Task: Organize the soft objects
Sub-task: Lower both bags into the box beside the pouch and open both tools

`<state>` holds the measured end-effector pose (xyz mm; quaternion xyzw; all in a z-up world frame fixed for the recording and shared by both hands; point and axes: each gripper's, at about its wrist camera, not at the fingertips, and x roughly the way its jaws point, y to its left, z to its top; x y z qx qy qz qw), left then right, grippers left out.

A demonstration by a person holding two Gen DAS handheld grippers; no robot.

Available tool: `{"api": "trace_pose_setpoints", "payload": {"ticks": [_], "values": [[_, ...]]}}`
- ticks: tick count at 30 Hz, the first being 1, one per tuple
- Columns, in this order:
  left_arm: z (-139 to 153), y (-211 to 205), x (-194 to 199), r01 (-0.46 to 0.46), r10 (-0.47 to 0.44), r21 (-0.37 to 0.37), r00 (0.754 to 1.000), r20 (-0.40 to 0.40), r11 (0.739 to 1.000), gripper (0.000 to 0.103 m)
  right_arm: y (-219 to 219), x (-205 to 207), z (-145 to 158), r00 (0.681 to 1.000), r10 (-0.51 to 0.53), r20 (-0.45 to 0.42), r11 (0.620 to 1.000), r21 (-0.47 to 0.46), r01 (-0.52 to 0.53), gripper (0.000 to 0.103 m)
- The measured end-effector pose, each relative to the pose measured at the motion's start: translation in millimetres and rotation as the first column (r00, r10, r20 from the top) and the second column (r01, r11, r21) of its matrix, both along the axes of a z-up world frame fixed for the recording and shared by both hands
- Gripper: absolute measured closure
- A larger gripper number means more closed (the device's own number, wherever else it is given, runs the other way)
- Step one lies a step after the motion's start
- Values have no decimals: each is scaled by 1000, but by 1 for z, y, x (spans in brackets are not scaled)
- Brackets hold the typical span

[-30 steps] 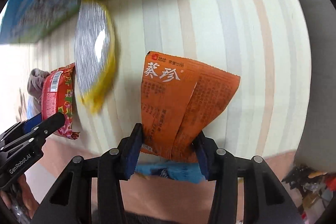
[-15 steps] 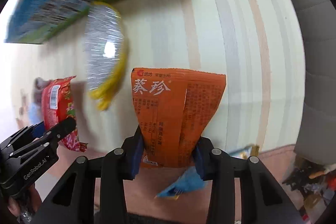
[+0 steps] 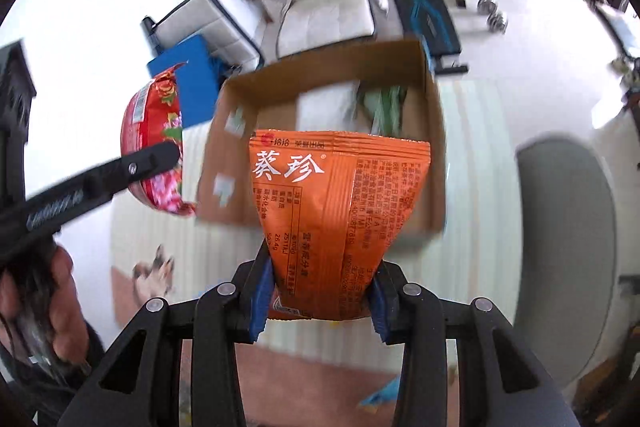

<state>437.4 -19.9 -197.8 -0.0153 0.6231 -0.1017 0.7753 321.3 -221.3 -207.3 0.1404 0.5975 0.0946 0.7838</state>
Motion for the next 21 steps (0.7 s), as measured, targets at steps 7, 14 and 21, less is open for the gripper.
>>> {"api": "trace_pose_setpoints", "payload": {"ticks": [7, 14, 21], "values": [[-97, 10, 71, -16, 30, 97, 988, -154, 995, 61, 3, 88, -88, 987, -13, -160, 997, -83, 0, 60], [-154, 17, 114, -30, 59, 109, 962, -267, 994, 61, 17, 100, -161, 962, -1, -274, 988, -149, -41, 60], [-178, 6, 123, 0, 42, 130, 946, -321, 992, 59, 22, 102, -191, 942, -5, -336, 985, -166, -54, 60]]}}
